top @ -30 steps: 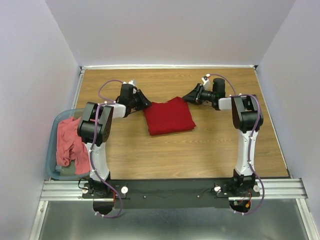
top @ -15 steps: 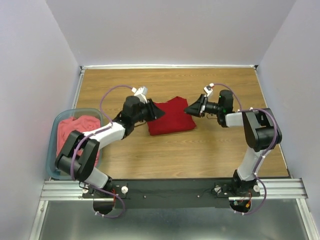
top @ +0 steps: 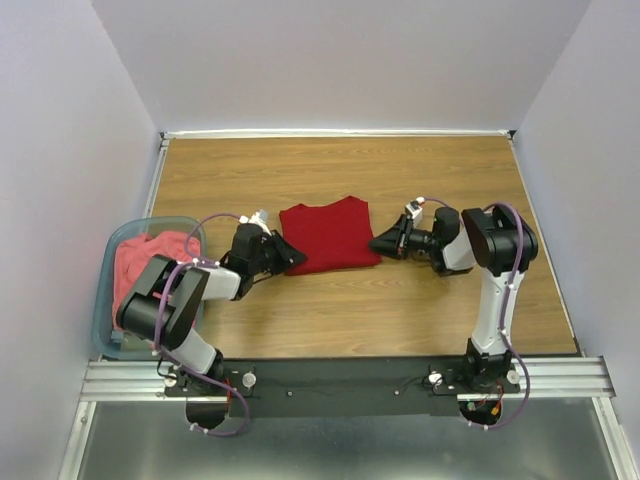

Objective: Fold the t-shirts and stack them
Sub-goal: Fold the tshirt, then neatly place the folded tshirt to the corner, then reset both grippers

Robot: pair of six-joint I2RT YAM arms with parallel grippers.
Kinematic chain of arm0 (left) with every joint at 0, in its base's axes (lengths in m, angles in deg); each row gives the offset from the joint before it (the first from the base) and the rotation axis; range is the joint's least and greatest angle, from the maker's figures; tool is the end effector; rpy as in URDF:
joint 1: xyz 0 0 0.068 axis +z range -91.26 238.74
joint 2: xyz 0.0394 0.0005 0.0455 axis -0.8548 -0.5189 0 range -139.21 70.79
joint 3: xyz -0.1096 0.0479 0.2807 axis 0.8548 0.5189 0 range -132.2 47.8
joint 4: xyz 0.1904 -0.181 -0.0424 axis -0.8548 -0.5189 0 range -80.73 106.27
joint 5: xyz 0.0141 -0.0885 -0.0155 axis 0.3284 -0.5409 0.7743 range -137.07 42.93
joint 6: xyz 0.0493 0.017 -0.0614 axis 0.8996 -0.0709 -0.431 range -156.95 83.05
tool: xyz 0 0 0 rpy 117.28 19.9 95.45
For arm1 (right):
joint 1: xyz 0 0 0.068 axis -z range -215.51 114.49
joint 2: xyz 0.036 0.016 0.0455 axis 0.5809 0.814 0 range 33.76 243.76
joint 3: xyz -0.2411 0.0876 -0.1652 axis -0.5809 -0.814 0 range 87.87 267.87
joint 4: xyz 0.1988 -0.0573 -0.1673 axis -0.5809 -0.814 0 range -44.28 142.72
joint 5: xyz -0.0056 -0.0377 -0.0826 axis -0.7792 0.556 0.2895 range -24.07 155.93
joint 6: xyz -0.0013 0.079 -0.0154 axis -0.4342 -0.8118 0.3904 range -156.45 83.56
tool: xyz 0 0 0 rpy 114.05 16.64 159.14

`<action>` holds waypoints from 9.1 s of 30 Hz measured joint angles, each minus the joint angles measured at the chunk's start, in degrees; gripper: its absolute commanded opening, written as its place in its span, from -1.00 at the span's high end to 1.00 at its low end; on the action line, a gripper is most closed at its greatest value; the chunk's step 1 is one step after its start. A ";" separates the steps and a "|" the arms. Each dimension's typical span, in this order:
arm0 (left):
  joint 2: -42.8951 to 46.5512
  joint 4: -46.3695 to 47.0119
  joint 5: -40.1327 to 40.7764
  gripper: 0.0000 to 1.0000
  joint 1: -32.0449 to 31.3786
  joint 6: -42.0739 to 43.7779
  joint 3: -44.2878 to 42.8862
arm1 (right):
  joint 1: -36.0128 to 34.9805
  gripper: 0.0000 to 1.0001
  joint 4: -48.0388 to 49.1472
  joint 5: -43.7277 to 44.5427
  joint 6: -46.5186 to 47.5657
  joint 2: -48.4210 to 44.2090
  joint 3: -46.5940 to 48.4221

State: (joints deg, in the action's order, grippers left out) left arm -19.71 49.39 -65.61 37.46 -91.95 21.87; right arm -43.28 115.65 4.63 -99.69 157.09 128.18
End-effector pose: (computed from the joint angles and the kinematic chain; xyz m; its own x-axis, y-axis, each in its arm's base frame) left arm 0.2749 -0.1307 0.1377 -0.7677 -0.5345 -0.3534 -0.0559 0.6053 -0.7940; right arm 0.3624 0.1111 0.0842 -0.9400 0.3046 -0.1539 -0.0928 0.2057 0.9742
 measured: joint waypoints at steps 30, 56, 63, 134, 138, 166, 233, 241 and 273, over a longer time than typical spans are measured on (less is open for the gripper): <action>1.20 -7.67 8.48 0.88 -1.66 0.46 -2.14 | -24.61 0.14 -8.17 25.35 -1.81 -1.22 8.31; -19.65 -13.79 7.06 0.76 4.83 6.49 -29.29 | -4.26 0.14 -24.00 14.49 3.39 7.65 28.28; -16.76 -18.36 7.76 0.18 6.47 8.70 -31.65 | -3.56 -0.02 -37.13 17.66 13.33 1.38 28.33; 13.64 -27.76 -2.78 -0.97 12.15 12.98 -10.08 | -49.51 0.99 -71.14 77.57 51.04 -13.18 38.45; 9.73 -23.91 -2.99 -0.97 9.70 8.92 -9.92 | -49.48 0.99 -69.20 75.52 50.03 -13.18 36.54; -8.26 -26.73 8.81 1.00 3.10 9.20 -23.10 | -48.61 -0.19 -63.01 70.93 48.59 -13.33 31.76; -15.61 -54.58 24.02 -0.52 18.97 38.99 -65.44 | -48.57 -1.00 -87.17 82.23 36.83 -51.23 15.43; 24.52 -47.69 17.09 -0.75 13.31 36.26 -41.48 | -46.88 -1.00 -90.09 95.76 34.67 -58.82 15.54; 90.23 -45.44 59.71 -0.97 13.77 42.40 -14.88 | -46.27 -1.00 -93.61 121.90 42.32 -100.41 10.62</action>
State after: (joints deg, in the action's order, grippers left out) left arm 70.51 3.95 -5.90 51.23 -49.55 6.98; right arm -89.55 22.04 126.53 -57.37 56.68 138.81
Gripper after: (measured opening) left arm 0.983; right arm 0.997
